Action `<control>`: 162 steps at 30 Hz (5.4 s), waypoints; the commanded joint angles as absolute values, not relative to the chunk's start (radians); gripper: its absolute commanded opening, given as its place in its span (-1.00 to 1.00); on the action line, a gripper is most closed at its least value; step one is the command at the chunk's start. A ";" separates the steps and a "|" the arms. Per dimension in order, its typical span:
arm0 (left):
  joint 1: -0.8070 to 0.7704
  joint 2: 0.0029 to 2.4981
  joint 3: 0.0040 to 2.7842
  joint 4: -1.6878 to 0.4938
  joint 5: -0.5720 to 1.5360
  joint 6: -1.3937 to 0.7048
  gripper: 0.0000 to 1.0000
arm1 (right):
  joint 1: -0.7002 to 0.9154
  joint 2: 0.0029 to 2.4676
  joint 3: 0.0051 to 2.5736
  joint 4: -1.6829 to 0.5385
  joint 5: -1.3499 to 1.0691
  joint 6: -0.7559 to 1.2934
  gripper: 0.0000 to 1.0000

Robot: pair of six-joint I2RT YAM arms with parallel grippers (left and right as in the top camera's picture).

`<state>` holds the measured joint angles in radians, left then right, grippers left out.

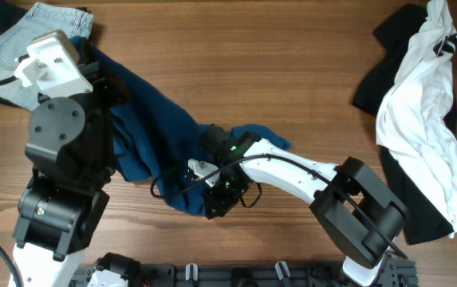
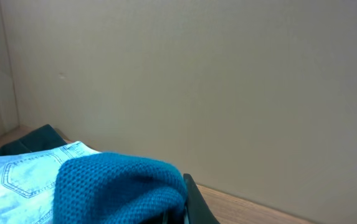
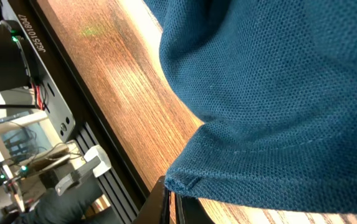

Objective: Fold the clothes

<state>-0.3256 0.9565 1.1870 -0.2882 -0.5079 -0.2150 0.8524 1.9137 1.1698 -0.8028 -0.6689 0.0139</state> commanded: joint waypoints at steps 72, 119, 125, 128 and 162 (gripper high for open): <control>-0.330 0.955 1.205 -0.334 -0.480 -0.224 -0.92 | 0.496 2.035 1.086 -0.760 -0.174 0.285 0.72; -0.330 1.010 1.205 -0.311 -0.448 -0.224 -0.92 | 0.538 1.794 1.103 -0.904 -0.120 0.148 0.69; -0.330 1.010 1.205 -0.311 -0.423 -0.224 -0.92 | 0.590 1.789 1.105 -0.948 -0.014 0.210 0.72; -0.330 1.011 1.205 -0.311 -0.422 -0.224 -0.92 | 0.620 1.789 1.105 -0.952 0.004 0.209 0.74; -0.330 1.029 1.205 -0.297 -0.415 -0.224 -0.92 | 0.688 1.859 1.106 -0.867 -0.181 0.178 0.90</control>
